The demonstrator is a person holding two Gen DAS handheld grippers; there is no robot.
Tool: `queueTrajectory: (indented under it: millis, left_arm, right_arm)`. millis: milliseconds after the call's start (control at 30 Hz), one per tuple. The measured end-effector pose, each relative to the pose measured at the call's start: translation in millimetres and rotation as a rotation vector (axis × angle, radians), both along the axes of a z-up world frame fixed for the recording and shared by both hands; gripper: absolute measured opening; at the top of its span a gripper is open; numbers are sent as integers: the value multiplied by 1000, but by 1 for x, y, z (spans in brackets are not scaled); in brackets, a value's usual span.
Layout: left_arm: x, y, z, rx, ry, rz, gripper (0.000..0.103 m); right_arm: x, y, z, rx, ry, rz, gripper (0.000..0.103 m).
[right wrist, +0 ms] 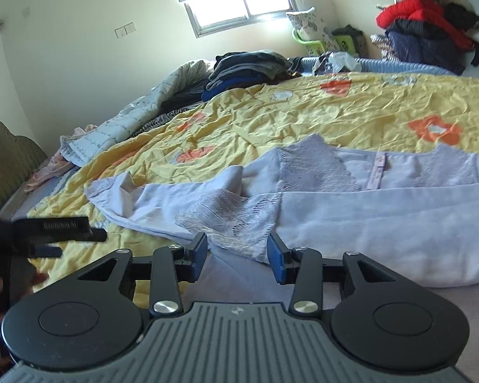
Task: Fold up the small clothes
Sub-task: 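Close the left tool on the other sleeve's lace cuff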
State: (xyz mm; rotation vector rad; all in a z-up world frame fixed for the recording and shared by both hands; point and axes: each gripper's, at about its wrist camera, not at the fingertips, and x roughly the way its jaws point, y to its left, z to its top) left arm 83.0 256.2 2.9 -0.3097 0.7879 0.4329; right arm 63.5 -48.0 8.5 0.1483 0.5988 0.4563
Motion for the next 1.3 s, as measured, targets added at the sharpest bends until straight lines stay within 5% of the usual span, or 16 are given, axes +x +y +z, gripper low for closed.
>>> queueTrajectory:
  millis: [167, 333, 667, 1133, 1233, 1300]
  left_arm:
    - [15, 30, -7, -101, -14, 18, 103]
    - [25, 58, -12, -223, -97, 34, 103]
    - [35, 122, -44, -711, -443, 68, 103]
    - [83, 153, -45, -829, -489, 124, 102]
    - [87, 155, -47, -816, -469, 151, 84]
    - [89, 158, -53, -819, -435, 178, 50]
  right_arm:
    - [-14, -16, 2, -86, -59, -66, 58]
    - [-19, -44, 1, -54, -42, -135, 65]
    - [-18, -56, -7, 9, 6, -167, 65]
    - [-23, -60, -2, 5, -23, -191, 66]
    - [-25, -62, -3, 0, -21, -195, 66]
    - [-25, -64, -4, 0, -18, -199, 66]
